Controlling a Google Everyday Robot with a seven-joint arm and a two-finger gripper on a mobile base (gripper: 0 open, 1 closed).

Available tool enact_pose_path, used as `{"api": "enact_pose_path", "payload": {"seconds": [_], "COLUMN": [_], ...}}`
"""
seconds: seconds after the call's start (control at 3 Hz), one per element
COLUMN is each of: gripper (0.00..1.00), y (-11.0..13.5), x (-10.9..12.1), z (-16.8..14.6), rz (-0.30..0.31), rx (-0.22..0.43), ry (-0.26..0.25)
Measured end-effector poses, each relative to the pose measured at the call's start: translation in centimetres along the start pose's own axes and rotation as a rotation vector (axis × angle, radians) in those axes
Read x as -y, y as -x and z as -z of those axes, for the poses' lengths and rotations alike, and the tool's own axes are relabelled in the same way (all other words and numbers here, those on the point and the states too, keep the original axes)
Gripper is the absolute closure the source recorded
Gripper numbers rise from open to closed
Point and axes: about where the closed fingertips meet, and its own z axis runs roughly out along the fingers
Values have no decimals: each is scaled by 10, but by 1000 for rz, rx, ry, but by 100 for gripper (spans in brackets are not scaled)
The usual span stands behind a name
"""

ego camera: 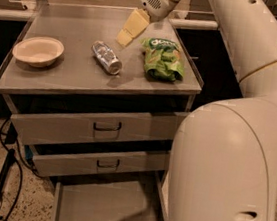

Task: Place redbull can into bottom drawer

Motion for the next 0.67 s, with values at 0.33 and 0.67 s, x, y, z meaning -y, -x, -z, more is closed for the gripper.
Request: {"api": "enact_pose_path", "payload": {"seconds": [0.33,0.67], "gripper": [0,0], "y": [8,16], "x": [2,8], "z": [-30,-60], "rz": [-37,-90], "rx": [-3,-14], "ry": [12,32]}}
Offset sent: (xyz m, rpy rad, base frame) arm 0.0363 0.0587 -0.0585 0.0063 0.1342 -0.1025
